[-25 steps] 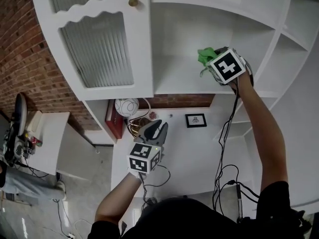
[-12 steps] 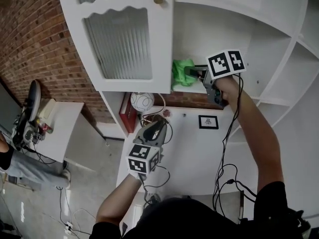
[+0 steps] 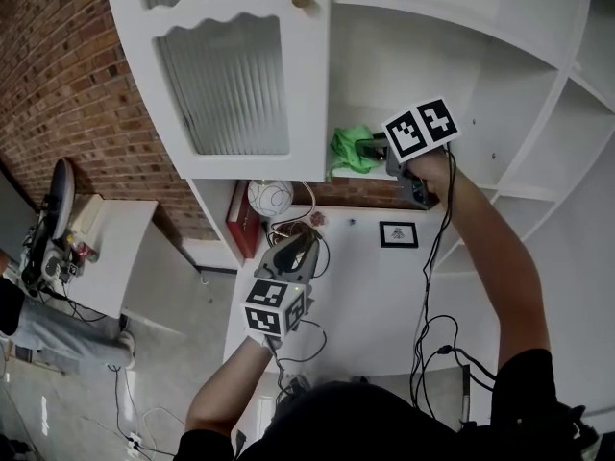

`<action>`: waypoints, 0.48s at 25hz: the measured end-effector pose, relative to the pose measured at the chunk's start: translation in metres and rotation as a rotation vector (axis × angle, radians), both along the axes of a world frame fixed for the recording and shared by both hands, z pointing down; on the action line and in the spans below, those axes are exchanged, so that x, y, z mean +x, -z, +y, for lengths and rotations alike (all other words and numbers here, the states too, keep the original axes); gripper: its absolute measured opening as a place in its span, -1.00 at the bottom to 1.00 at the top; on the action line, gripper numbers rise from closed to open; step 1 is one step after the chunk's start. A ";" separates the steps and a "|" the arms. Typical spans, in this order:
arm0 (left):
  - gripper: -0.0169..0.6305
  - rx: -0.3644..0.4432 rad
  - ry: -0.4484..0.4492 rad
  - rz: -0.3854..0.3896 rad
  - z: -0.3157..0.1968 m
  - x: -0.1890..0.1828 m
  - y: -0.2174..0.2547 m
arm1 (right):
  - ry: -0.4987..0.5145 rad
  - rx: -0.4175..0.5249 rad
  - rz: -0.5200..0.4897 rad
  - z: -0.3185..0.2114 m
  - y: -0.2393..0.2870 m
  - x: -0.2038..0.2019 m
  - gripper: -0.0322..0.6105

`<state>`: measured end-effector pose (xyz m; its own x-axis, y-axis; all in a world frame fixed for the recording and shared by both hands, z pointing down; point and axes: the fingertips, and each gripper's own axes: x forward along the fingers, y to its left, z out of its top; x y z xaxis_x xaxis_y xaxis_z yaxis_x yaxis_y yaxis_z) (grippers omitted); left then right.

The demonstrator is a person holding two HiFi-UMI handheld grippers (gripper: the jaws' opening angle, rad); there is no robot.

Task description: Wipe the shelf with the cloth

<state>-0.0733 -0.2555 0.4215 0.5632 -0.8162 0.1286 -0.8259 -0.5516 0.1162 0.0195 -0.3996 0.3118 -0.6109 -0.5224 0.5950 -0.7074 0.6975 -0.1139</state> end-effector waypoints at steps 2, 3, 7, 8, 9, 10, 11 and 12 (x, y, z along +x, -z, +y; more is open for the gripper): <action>-0.71 0.002 -0.017 0.000 -0.002 0.006 0.000 | -0.020 0.013 0.027 -0.001 -0.001 0.012 -0.62; -0.71 0.002 -0.025 0.001 -0.004 0.009 0.000 | -0.032 0.019 0.040 -0.001 -0.001 0.019 -0.61; -0.71 0.004 -0.055 -0.001 -0.010 0.022 0.000 | -0.075 0.023 0.073 -0.001 -0.003 0.049 -0.61; -0.71 0.005 -0.063 -0.002 -0.011 0.026 0.000 | -0.088 0.022 0.077 -0.001 -0.003 0.057 -0.62; -0.71 0.007 -0.071 -0.002 -0.012 0.030 0.000 | -0.103 0.024 0.083 -0.001 -0.003 0.066 -0.62; -0.71 0.008 -0.080 -0.002 -0.013 0.034 0.001 | -0.120 0.027 0.090 -0.001 -0.003 0.075 -0.61; -0.71 0.009 -0.090 -0.003 -0.014 0.038 0.001 | -0.138 0.031 0.098 -0.002 -0.003 0.084 -0.61; -0.71 0.010 -0.101 -0.004 -0.014 0.042 0.002 | -0.157 0.034 0.105 -0.003 -0.003 0.093 -0.62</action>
